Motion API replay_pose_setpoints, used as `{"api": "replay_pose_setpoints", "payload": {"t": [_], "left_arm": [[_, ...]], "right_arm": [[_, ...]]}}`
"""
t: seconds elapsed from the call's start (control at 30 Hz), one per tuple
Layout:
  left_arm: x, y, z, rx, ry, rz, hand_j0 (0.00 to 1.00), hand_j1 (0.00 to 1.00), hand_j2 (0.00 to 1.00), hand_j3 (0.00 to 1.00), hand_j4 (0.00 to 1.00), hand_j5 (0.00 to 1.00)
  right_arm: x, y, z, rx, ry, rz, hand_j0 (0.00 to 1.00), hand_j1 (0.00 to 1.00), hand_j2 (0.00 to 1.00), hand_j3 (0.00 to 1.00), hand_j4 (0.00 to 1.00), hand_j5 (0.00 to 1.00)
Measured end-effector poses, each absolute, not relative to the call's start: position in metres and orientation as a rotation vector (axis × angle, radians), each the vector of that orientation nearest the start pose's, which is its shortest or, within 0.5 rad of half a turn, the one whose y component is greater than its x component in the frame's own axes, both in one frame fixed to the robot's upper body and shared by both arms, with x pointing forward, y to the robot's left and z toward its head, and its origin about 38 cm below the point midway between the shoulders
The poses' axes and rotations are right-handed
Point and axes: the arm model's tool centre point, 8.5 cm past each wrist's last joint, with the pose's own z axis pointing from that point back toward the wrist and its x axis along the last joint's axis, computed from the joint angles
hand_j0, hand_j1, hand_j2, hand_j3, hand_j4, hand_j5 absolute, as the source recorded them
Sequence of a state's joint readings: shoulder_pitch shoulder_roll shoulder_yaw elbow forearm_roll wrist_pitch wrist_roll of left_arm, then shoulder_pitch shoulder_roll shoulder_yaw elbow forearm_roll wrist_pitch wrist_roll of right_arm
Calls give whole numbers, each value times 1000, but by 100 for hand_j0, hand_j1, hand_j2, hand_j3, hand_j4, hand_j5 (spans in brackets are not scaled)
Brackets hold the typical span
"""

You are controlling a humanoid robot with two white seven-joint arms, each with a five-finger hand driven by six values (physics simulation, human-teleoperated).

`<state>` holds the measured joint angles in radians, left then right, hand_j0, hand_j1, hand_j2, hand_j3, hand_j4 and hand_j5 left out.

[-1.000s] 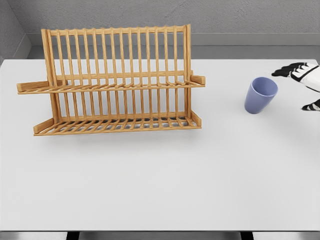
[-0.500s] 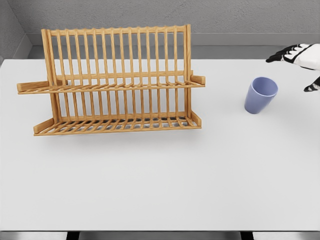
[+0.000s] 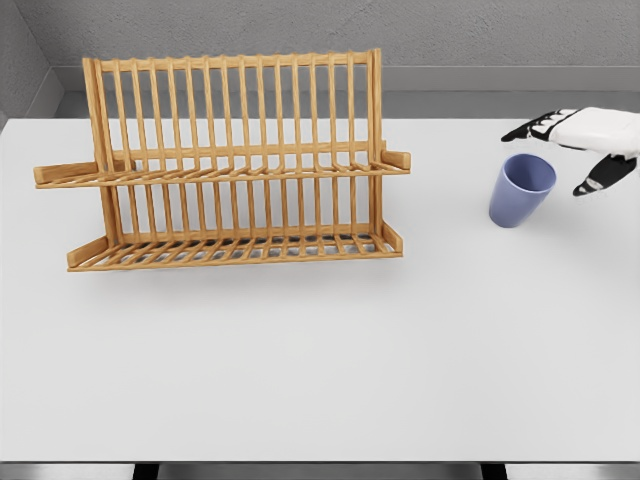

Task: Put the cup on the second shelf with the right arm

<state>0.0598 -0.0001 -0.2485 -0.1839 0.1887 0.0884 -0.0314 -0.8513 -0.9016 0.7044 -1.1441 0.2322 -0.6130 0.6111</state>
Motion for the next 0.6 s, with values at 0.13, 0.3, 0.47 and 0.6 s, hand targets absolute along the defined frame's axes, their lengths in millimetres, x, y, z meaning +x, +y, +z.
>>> {"api": "replay_pose_setpoints", "payload": {"t": [0.13, 0.3, 0.47, 0.6], "left_arm": [[14, 254, -265, 17, -28, -62, 100, 100, 100, 100, 100, 100], [14, 254, -265, 17, -28, -62, 100, 100, 100, 100, 100, 100], [14, 254, -265, 17, -28, -62, 100, 100, 100, 100, 100, 100], [14, 254, -265, 17, -28, -62, 100, 100, 100, 100, 100, 100]], "right_arm": [[482, -389, 243, -433, -1207, 1916, 100, 100, 100, 100, 100, 100], [488, -383, 225, -394, -1165, 1922, 100, 100, 100, 100, 100, 100], [490, -380, 216, -376, -1147, 1924, 100, 100, 100, 100, 100, 100], [495, -379, 219, -382, -1150, 1915, 100, 100, 100, 100, 100, 100]]}}
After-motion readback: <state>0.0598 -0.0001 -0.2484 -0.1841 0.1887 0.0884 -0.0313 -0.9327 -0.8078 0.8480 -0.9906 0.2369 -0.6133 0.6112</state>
